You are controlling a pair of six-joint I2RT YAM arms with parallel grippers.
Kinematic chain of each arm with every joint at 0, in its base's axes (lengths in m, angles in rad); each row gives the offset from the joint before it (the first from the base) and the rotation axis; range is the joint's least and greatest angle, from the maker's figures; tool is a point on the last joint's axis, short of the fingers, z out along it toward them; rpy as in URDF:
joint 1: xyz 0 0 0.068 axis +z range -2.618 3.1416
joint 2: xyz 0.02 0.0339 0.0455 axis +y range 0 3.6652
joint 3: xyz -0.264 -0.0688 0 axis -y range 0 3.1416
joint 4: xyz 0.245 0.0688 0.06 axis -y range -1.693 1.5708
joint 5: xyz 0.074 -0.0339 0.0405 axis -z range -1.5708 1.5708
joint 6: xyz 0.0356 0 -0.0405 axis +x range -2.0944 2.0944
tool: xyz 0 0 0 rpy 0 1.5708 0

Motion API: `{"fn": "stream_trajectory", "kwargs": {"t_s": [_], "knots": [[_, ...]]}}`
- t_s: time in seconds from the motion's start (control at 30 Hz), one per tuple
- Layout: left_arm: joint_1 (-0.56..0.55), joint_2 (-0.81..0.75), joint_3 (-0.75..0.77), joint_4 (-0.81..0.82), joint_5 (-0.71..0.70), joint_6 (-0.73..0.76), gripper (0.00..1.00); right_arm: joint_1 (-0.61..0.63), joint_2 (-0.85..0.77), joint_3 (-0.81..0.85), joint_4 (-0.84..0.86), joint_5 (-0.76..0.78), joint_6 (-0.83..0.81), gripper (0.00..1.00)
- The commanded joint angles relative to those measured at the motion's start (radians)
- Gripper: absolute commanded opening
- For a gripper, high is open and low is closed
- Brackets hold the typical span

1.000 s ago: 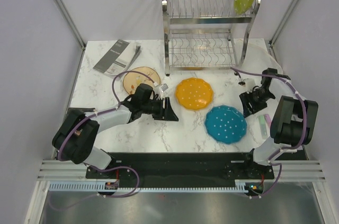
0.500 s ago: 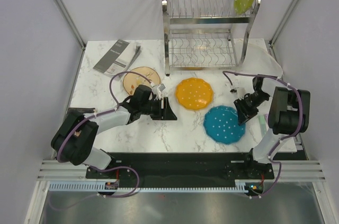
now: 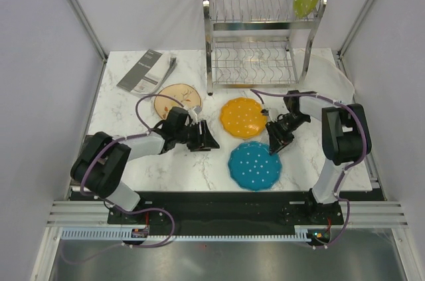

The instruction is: Load the plates into the dish rack

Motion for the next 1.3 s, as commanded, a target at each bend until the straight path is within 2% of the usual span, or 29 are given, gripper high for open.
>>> {"fn": "stream_trajectory", "kwargs": {"t_s": [0.0,0.13,0.23,0.33,0.47,0.63,0.67,0.73,0.9,1.17,1.27], "knots": [[-0.039,0.056,-0.007,0.086,0.041,-0.097,0.60,0.036,0.005,0.027,0.076,-0.093,0.127,0.35],[-0.102,0.096,0.001,0.127,0.067,-0.117,0.58,0.045,-0.020,0.015,0.108,-0.061,0.156,0.40],[-0.134,0.110,-0.004,0.143,0.062,-0.125,0.58,0.040,-0.052,-0.008,0.108,-0.006,0.164,0.49],[-0.149,0.139,0.001,0.161,0.067,-0.128,0.58,0.019,-0.080,-0.039,0.107,0.009,0.176,0.54],[-0.172,0.201,0.030,0.189,0.087,-0.134,0.56,-0.026,-0.109,-0.069,0.102,0.012,0.181,0.56],[-0.197,0.306,0.068,0.268,0.124,-0.197,0.39,-0.104,-0.104,-0.079,0.064,0.015,0.132,0.57],[-0.197,0.321,0.084,0.279,0.137,-0.206,0.33,-0.113,-0.100,-0.077,0.054,0.014,0.105,0.57],[-0.197,0.359,0.102,0.295,0.177,-0.220,0.28,-0.140,-0.083,-0.066,0.021,0.000,0.074,0.58],[-0.197,0.372,0.105,0.341,0.197,-0.260,0.03,-0.158,0.001,-0.027,-0.093,-0.095,-0.066,0.58],[-0.197,0.372,0.121,0.338,0.179,-0.269,0.02,-0.159,0.135,0.036,-0.254,-0.248,-0.209,0.59],[-0.197,0.370,0.136,0.333,0.167,-0.277,0.03,-0.159,0.160,0.067,-0.307,-0.279,-0.258,0.56]]}}
